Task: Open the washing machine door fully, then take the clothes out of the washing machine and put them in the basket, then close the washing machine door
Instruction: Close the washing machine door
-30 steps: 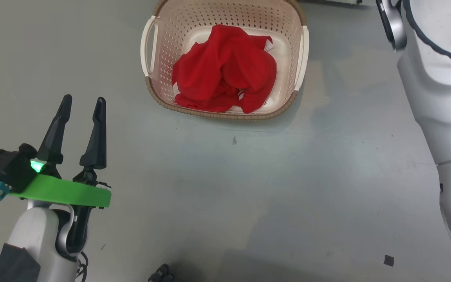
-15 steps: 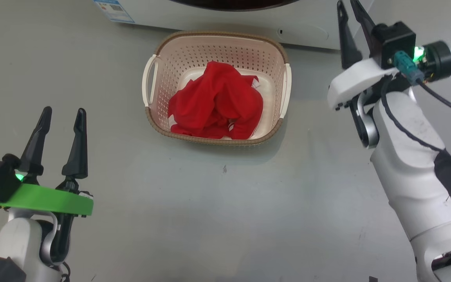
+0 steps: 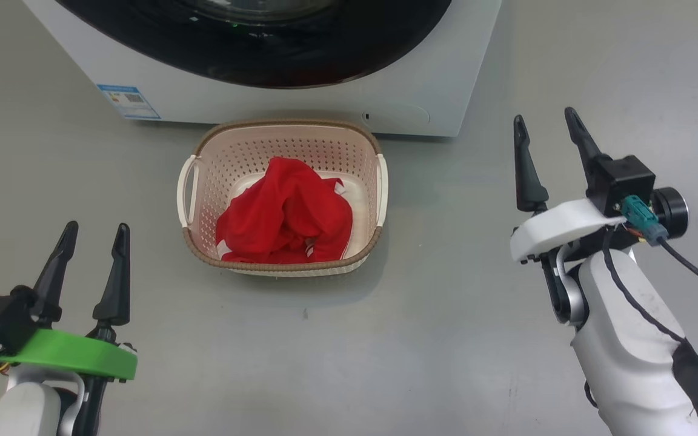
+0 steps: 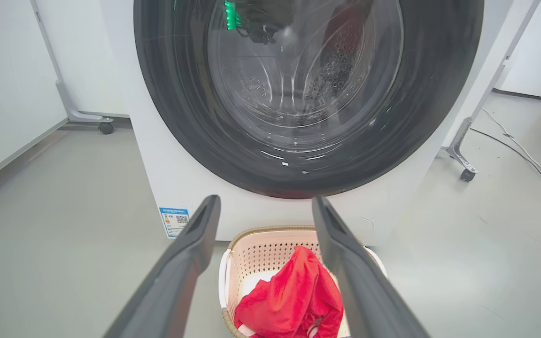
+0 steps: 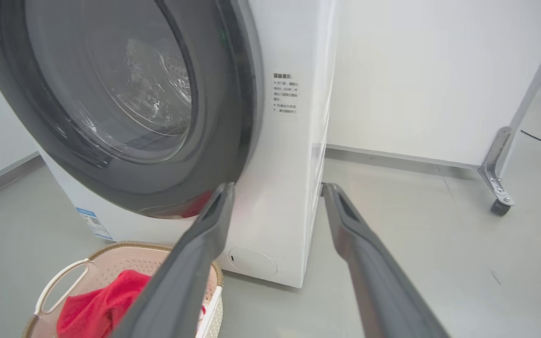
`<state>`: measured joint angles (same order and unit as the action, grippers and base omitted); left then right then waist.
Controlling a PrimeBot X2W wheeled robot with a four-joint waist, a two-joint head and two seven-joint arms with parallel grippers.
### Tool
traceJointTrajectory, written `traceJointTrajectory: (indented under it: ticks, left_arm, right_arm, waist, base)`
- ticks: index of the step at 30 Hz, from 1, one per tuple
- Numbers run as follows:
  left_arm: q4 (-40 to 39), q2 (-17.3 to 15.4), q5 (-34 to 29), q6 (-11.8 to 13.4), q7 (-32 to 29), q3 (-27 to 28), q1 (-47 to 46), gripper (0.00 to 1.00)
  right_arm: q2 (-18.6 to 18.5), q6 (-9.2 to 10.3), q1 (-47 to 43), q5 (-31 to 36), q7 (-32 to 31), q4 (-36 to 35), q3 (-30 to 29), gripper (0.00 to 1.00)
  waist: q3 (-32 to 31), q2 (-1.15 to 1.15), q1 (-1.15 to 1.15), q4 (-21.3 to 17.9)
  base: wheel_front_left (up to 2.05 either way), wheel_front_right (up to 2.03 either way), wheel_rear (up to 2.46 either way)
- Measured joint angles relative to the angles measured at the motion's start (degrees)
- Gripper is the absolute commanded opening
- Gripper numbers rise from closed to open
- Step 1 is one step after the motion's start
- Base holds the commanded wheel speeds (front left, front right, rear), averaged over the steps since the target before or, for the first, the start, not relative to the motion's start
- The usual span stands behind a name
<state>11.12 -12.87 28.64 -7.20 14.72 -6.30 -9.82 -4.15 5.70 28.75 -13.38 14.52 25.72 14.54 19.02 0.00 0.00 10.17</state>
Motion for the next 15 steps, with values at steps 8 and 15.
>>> traceJointTrajectory:
  ticks: [8, 15]
  left_arm:
    - [1.2, 0.1, -1.0, 0.0, 0.0, 1.4, 3.2, 1.0]
    - [2.3, 1.1, -2.5, 0.0, 0.0, 2.9, 5.4, 1.0]
  right_arm:
    - [0.5, 0.07, -9.5, -1.0, 0.0, -4.5, -1.4, 1.0]
    - [0.8, 0.07, -16.3, -1.2, 0.0, -7.6, -2.0, 1.0]
  waist:
    - [-4.5, 0.0, 0.0, -3.3]
    - [-8.2, 0.0, 0.0, -5.5]
  base:
    - [0.0, 0.0, 0.0]
    - [0.0, 0.0, 0.0]
